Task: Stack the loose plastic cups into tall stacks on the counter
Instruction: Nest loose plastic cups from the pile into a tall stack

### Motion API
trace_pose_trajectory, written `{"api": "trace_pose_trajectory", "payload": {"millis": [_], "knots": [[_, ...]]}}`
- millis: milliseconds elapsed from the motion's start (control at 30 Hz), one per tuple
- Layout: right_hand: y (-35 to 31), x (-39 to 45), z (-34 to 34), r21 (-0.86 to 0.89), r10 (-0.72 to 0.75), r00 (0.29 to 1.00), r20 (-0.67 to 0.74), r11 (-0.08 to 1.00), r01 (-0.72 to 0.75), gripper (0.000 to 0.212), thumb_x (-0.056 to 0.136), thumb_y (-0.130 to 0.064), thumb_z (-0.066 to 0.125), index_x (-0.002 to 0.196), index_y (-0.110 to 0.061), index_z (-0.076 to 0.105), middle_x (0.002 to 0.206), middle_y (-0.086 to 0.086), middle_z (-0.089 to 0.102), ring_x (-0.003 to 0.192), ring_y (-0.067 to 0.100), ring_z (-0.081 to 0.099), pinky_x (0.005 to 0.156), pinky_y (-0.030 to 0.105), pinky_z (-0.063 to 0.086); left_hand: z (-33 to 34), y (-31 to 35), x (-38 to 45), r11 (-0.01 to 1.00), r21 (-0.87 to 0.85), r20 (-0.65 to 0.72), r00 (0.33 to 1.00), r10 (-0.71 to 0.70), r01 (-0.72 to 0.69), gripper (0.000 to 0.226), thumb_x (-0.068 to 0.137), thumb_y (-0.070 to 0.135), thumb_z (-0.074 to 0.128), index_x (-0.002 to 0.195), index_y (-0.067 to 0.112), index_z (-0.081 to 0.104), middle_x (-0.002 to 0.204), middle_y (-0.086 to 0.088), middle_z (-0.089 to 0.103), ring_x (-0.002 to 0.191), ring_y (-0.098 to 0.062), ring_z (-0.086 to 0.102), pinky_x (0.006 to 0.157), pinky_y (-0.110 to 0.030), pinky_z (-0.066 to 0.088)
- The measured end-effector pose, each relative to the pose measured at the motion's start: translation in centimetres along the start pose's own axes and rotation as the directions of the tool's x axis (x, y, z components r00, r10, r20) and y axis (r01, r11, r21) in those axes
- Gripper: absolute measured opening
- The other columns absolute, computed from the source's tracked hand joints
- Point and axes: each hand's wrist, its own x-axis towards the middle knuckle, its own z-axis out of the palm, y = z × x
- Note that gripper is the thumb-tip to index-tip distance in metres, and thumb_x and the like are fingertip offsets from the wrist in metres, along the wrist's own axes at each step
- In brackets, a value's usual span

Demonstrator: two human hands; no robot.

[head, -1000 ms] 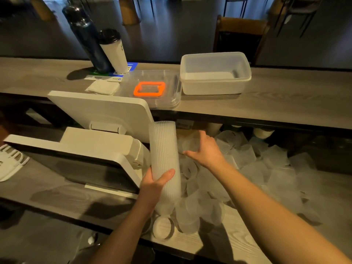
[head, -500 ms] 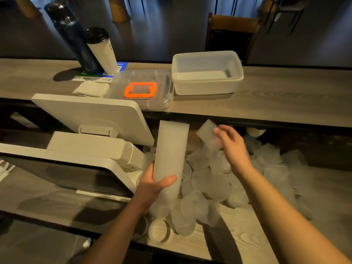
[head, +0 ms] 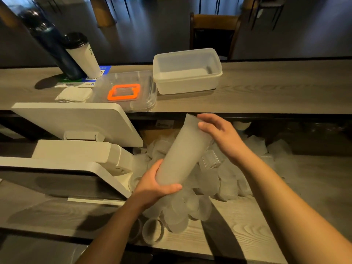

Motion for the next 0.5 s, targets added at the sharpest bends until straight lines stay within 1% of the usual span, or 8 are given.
{"api": "trace_pose_trajectory", "payload": {"millis": [100,200,300,333,367,400,467,500], "knots": [[0.7,-0.9,1.3,-0.100,-0.017,0.998,0.062,0.995,0.023,0.058,0.090,-0.064,0.051,0.136,-0.029,0.053,0.135,-0.007,0.049,0.124,0.003,0.047,0.101,0.024,0.040,0.3,0.6,-0.3,0.999,-0.027,-0.007,1.000,0.017,-0.017,0.096,0.043,0.064,0.078,0.127,0.042,0.036,0.117,0.017,0.050,0.102,-0.005,0.056,0.066,-0.014,0.049],[1.1,-1.3,1.8,-0.075,0.006,0.994,0.114,0.997,0.003,0.070,0.091,-0.070,0.035,0.142,-0.025,0.050,0.146,-0.006,0.040,0.134,0.005,0.038,0.111,0.025,0.030,0.5,0.4,-0.7,0.997,-0.073,-0.014,1.000,0.008,-0.009,0.093,0.042,0.062,0.080,0.124,0.043,0.039,0.118,0.017,0.052,0.103,-0.006,0.057,0.065,-0.014,0.051],[2.3,-1.4,1.7,-0.053,0.041,0.985,0.169,0.998,-0.033,0.074,0.093,-0.072,0.027,0.152,-0.029,0.038,0.155,-0.014,0.033,0.140,0.001,0.029,0.116,0.028,0.021,0.8,0.1,-1.0,0.993,-0.118,-0.033,0.999,-0.021,0.017,0.085,0.042,0.060,0.079,0.117,0.044,0.043,0.113,0.016,0.055,0.099,-0.004,0.059,0.064,-0.014,0.050],[2.8,-1.5,1.8,-0.043,0.042,0.988,0.150,0.998,-0.036,0.072,0.094,-0.071,0.028,0.153,-0.030,0.035,0.154,-0.016,0.033,0.139,0.000,0.029,0.115,0.028,0.023,1.0,-0.1,-0.9,0.990,-0.138,-0.047,0.998,-0.032,0.026,0.085,0.042,0.061,0.079,0.118,0.043,0.044,0.113,0.015,0.056,0.099,-0.005,0.060,0.066,-0.015,0.050],[3.4,-1.6,1.9,-0.030,0.042,0.993,0.109,0.999,-0.038,0.068,0.095,-0.067,0.031,0.153,-0.030,0.036,0.152,-0.016,0.037,0.138,0.002,0.034,0.115,0.029,0.027,1.1,-0.3,-0.9,0.984,-0.172,-0.068,0.997,-0.048,0.036,0.088,0.042,0.061,0.079,0.121,0.040,0.046,0.113,0.012,0.058,0.100,-0.008,0.061,0.069,-0.017,0.051],[4.2,-1.6,2.1,-0.022,0.041,0.997,0.059,0.999,-0.040,0.062,0.097,-0.063,0.037,0.150,-0.030,0.039,0.149,-0.013,0.043,0.135,0.005,0.041,0.114,0.032,0.034,1.2,-0.6,-0.8,0.972,-0.231,-0.096,0.993,-0.073,0.049,0.091,0.043,0.060,0.080,0.124,0.035,0.049,0.114,0.007,0.061,0.100,-0.013,0.064,0.073,-0.023,0.055],[6.0,-1.8,2.3,-0.057,0.069,0.998,0.001,0.996,-0.069,0.050,0.098,-0.051,0.051,0.141,-0.027,0.049,0.134,-0.007,0.057,0.121,0.009,0.055,0.106,0.034,0.047,1.2,-1.1,-0.7,0.924,-0.373,-0.163,0.975,-0.148,0.078,0.094,0.044,0.058,0.083,0.127,0.028,0.052,0.116,-0.002,0.065,0.101,-0.021,0.067,0.080,-0.038,0.059],[6.9,-2.0,2.5,-0.105,0.093,0.996,0.005,0.990,-0.092,0.045,0.097,-0.046,0.057,0.137,-0.025,0.054,0.124,-0.007,0.060,0.113,0.009,0.058,0.100,0.033,0.050,1.1,-1.2,-0.7,0.899,-0.430,-0.188,0.965,-0.183,0.086,0.095,0.044,0.058,0.083,0.128,0.026,0.053,0.116,-0.004,0.066,0.102,-0.024,0.067,0.082,-0.043,0.059]]}}
